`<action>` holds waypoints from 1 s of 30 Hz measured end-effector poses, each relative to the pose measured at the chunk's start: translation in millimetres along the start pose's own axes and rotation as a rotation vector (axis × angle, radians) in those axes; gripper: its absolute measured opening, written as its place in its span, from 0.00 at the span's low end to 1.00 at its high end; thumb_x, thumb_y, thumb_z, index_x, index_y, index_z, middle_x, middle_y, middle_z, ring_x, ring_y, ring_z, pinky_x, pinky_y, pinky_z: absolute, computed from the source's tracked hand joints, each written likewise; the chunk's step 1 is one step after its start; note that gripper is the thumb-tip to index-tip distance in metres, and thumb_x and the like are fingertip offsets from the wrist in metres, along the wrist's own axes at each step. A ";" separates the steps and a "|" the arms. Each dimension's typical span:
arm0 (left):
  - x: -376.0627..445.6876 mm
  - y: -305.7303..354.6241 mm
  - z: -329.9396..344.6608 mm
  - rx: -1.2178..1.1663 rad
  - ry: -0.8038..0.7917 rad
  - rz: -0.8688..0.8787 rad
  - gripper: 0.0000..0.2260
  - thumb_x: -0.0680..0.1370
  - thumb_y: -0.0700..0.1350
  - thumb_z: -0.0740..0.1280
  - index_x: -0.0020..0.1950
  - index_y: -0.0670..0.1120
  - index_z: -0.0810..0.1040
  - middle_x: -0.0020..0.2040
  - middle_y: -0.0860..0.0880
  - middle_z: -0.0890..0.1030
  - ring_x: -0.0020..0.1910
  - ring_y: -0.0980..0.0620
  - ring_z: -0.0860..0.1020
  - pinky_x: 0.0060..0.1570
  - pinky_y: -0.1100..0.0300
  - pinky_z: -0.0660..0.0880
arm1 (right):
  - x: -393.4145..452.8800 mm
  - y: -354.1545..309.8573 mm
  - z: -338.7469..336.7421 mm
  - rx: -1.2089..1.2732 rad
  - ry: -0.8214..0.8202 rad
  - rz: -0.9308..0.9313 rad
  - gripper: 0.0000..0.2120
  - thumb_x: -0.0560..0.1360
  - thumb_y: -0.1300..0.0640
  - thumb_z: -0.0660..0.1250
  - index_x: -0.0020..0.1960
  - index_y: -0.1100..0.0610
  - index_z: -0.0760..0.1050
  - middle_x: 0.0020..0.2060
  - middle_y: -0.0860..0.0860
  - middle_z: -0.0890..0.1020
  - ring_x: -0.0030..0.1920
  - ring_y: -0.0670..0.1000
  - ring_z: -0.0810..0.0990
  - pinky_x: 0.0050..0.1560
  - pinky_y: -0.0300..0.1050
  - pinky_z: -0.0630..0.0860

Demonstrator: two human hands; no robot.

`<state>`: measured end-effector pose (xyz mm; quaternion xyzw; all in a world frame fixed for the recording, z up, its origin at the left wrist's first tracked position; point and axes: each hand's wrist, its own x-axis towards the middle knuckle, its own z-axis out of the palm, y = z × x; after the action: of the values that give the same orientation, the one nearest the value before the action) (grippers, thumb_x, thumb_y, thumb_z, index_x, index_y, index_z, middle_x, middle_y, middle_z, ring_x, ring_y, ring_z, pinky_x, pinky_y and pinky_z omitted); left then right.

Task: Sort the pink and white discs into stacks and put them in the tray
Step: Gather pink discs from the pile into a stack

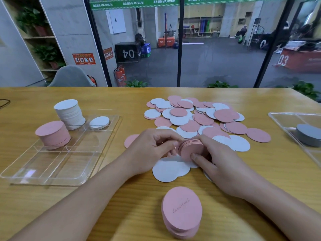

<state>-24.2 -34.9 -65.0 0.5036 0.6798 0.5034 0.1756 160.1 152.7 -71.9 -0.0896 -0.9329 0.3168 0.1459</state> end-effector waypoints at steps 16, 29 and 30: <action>-12.7 2.5 -60.5 0.880 -0.048 -0.452 0.33 0.78 0.74 0.68 0.81 0.65 0.71 0.67 0.58 0.70 0.67 0.52 0.71 0.67 0.51 0.72 | 0.0 -1.9 -1.4 -0.008 -0.007 0.045 0.08 0.84 0.46 0.66 0.54 0.49 0.72 0.41 0.45 0.81 0.43 0.50 0.79 0.46 0.58 0.79; -12.5 7.5 -58.7 0.613 -0.009 -0.316 0.19 0.74 0.57 0.82 0.60 0.63 0.79 0.58 0.62 0.77 0.53 0.58 0.78 0.48 0.62 0.73 | 0.8 -1.3 -1.2 -0.001 0.001 0.043 0.07 0.84 0.46 0.67 0.53 0.49 0.72 0.37 0.46 0.81 0.40 0.50 0.77 0.43 0.54 0.78; -11.5 6.4 -56.9 0.583 0.039 -0.299 0.17 0.74 0.55 0.83 0.58 0.61 0.79 0.54 0.60 0.80 0.49 0.55 0.79 0.46 0.61 0.74 | 0.9 -1.2 -1.3 0.002 0.001 0.041 0.07 0.84 0.46 0.67 0.53 0.49 0.72 0.37 0.46 0.81 0.40 0.50 0.77 0.43 0.54 0.78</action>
<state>-58.4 -73.8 -38.0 0.4178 0.8648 0.2658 0.0830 159.6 152.7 -69.9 -0.1087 -0.9304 0.3208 0.1398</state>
